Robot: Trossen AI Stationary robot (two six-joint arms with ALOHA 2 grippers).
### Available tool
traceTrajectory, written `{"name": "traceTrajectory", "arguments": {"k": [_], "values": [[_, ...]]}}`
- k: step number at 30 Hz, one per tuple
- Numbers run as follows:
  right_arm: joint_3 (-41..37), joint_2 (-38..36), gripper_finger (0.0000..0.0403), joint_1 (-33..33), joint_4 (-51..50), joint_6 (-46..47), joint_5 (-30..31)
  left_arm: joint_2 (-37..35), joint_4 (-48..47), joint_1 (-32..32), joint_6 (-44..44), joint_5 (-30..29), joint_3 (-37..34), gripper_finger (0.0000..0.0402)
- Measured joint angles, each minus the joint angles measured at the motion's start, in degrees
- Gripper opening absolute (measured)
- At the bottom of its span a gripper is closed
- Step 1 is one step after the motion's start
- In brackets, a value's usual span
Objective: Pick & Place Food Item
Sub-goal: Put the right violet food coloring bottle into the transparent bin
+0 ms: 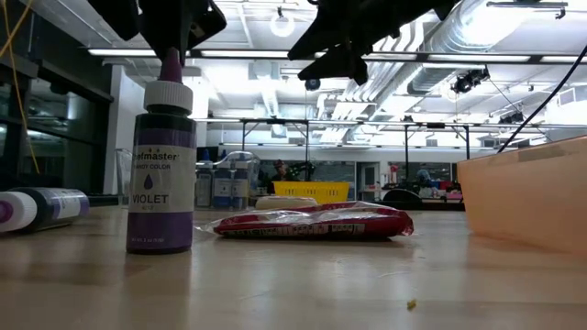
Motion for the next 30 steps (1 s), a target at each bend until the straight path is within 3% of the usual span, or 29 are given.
{"name": "traceTrajectory", "arguments": {"k": [6, 30], "values": [[0.00, 0.00, 0.0213, 0.00, 0.00, -0.01, -0.01, 0.70, 0.95, 0.27, 0.07, -0.57, 0.00, 0.0214], [0.00, 0.00, 0.0213, -0.02, 0.57, 0.00, -0.02, 6.61, 5.53, 0.05, -0.74, 0.71, -0.04, 0.0215]]}}
